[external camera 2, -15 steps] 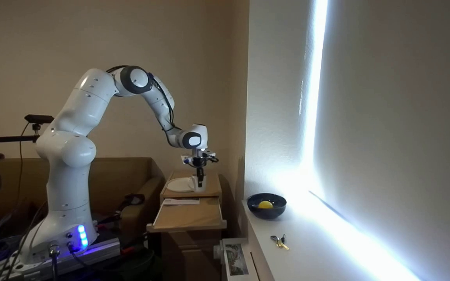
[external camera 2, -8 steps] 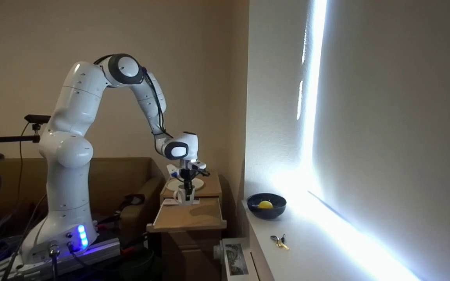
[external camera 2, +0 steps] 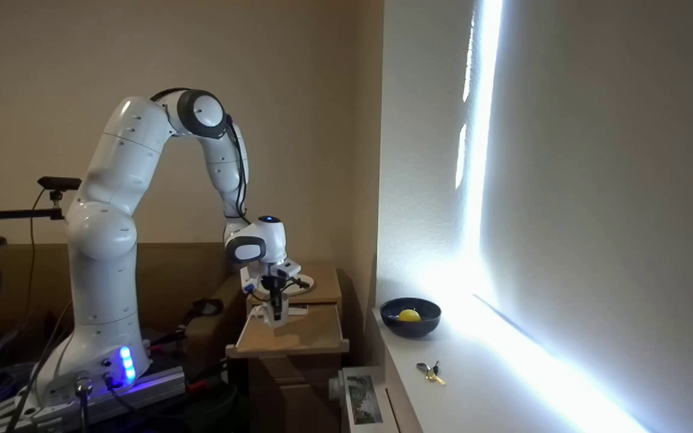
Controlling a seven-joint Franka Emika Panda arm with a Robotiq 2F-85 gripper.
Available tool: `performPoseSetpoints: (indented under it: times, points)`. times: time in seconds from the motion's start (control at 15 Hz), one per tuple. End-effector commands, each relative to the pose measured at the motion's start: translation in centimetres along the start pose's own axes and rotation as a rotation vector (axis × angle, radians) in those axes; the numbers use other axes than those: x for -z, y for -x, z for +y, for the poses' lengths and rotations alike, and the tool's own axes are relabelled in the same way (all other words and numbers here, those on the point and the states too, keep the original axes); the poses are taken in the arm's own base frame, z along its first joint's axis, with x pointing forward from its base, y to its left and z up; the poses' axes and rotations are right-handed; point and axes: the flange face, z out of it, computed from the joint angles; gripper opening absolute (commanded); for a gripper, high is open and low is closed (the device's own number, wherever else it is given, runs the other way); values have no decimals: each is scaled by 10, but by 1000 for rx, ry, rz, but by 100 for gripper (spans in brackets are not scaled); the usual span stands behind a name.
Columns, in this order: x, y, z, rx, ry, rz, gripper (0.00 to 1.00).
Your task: Open the first top drawer then put the white cup on the drawer, then put the lemon in the white cup
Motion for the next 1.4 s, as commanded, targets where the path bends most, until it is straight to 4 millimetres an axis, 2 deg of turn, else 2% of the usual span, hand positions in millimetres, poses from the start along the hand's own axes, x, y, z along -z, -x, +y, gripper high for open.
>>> performPoseSetpoints:
  times: [0.0, 0.27, 0.4, 0.53, 0.67, 0.93, 1.07, 1.2, 1.33]
  points:
    - [-10, 10, 8, 3, 43, 17, 1]
    - [-27, 7, 13, 12, 116, -15, 1]
    - [-25, 1, 6, 17, 128, -12, 1]
    - [-26, -4, -1, 1, 145, -12, 32]
    - [-24, -11, -6, -8, 150, -16, 45]
    - [-5, -26, -17, -13, 118, -37, 73]
    - [7, -35, -11, -23, 128, -27, 86]
    - [23, -40, 5, -28, 172, -41, 98]
    - [39, -46, 22, -19, 226, -60, 100]
